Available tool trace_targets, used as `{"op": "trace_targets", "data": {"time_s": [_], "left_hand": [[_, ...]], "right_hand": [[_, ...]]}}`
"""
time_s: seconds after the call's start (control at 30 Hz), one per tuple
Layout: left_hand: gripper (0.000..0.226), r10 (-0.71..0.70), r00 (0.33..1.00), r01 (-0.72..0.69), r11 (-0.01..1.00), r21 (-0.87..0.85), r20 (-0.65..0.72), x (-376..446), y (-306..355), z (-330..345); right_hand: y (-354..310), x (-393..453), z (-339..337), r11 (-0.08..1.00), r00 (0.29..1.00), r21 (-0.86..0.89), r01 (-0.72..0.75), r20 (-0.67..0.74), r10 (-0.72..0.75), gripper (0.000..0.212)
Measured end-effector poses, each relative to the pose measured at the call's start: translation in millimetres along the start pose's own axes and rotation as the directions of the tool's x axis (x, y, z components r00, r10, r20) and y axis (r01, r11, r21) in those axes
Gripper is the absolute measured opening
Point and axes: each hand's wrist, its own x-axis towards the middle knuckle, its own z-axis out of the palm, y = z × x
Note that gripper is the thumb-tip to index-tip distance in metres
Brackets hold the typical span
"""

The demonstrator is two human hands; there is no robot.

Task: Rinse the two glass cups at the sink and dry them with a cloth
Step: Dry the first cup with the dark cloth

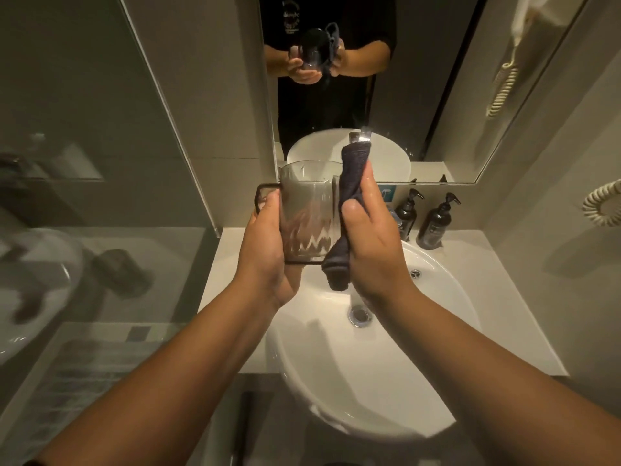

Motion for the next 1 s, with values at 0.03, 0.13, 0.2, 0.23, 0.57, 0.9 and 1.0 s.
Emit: {"op": "trace_targets", "data": {"time_s": [0.03, 0.13, 0.2, 0.23, 0.57, 0.9, 1.0], "left_hand": [[0.049, -0.039, 0.999, 0.039, 0.999, -0.008, 0.028, 2, 2, -1], [0.054, -0.14, 0.989, 0.139, 0.99, 0.026, 0.051, 4, 9, 1], [0.047, -0.089, 0.996, 0.09, 0.989, 0.117, -0.012, 6, 10, 4], [0.04, -0.011, 0.996, 0.03, 0.976, 0.214, -0.091, 8, 8, 4], [0.095, 0.057, 0.989, -0.113, 0.897, 0.428, 0.14, -4, 5, 5], [0.059, 0.027, 0.975, -0.061, 0.987, 0.15, 0.219, -12, 1, 3], [0.066, 0.029, 0.966, -0.069, 0.987, 0.145, 0.258, -12, 3, 5]], "right_hand": [[0, 1, 0, 0.991, 0.999, 0.124, -0.051, -0.001, 0.052, 0.056], [1, 2, 1, 0.956, 0.985, 0.251, -0.152, -0.036, 0.166, 0.049], [4, 1, 1, 0.98, 0.988, 0.146, -0.132, -0.064, 0.142, 0.052], [4, 2, -1, 0.993, 0.992, 0.062, -0.102, -0.068, 0.106, 0.054], [-2, -6, 3, 0.853, 0.987, -0.5, 0.148, 0.016, -0.161, 0.063], [-4, -23, 10, 0.357, 0.814, -0.767, 0.533, 0.348, -0.466, 0.051], [-6, -22, 10, 0.575, 0.882, -0.689, 0.441, 0.217, -0.418, 0.055]]}}
